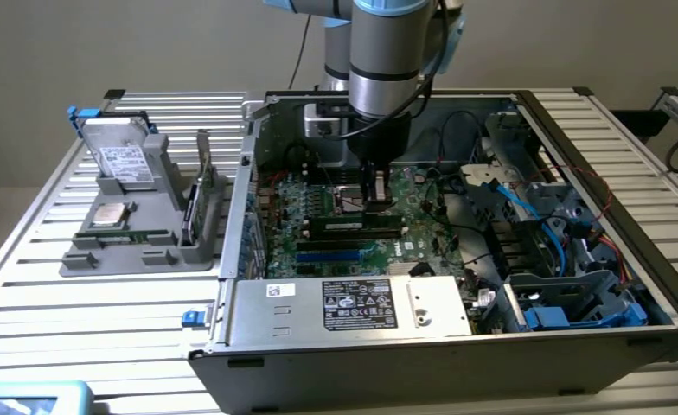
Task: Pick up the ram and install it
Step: 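Insert the ram into the slot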
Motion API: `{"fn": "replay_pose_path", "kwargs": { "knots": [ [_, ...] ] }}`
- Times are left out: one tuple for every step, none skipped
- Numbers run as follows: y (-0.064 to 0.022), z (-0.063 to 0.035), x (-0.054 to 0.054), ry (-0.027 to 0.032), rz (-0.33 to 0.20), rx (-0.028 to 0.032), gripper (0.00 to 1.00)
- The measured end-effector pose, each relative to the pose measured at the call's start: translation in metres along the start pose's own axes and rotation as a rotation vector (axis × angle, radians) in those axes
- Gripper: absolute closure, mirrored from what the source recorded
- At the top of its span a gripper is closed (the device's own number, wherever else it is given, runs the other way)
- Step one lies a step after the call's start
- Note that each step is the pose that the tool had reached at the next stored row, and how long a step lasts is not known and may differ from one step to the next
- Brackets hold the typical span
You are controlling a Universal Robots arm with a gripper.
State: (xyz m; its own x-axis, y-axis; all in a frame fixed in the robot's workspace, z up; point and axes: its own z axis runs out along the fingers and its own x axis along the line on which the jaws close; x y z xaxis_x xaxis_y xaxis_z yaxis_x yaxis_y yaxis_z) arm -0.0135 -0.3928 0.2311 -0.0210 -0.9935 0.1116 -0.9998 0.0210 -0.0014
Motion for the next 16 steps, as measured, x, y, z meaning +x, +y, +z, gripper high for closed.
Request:
{"fn": "replay_pose_path", "kwargs": {
  "knots": [
    [0.0003,0.0000,0.0000,-0.0003,0.000,0.0005,0.88],
    [0.0003,0.0000,0.0000,-0.0003,0.000,0.0007,0.88],
    [0.0002,0.0000,0.0000,-0.0005,0.000,0.0009,0.88],
    [0.0003,0.0000,0.0000,-0.0011,0.000,0.0016,0.88],
    [0.0004,0.0000,0.0000,-0.0017,0.000,0.0022,0.88],
    [0.0005,0.0000,0.0000,-0.0021,0.000,0.0025,0.88],
    [0.0006,0.0000,0.0000,-0.0023,0.000,0.0027,0.88],
    [0.0007,-0.0001,0.0004,-0.0022,0.000,0.0027,0.88],
    [0.0008,-0.0001,0.0007,-0.0024,0.001,0.0028,0.88],
    [0.0008,0.0001,0.0013,-0.0028,0.001,0.0030,0.88],
    [0.0008,0.0002,0.0016,-0.0031,0.002,0.0030,0.88],
    [0.0008,0.0003,0.0016,-0.0031,0.002,0.0029,0.88],
    [0.0008,0.0003,0.0015,-0.0036,0.002,0.0029,0.88],
    [0.0008,0.0004,0.0015,-0.0046,0.003,0.0031,0.88],
    [0.0009,0.0004,0.0016,-0.0060,0.003,0.0032,0.88],
    [0.0009,0.0005,0.0015,-0.0073,0.003,0.0034,0.88]
  ]
}}
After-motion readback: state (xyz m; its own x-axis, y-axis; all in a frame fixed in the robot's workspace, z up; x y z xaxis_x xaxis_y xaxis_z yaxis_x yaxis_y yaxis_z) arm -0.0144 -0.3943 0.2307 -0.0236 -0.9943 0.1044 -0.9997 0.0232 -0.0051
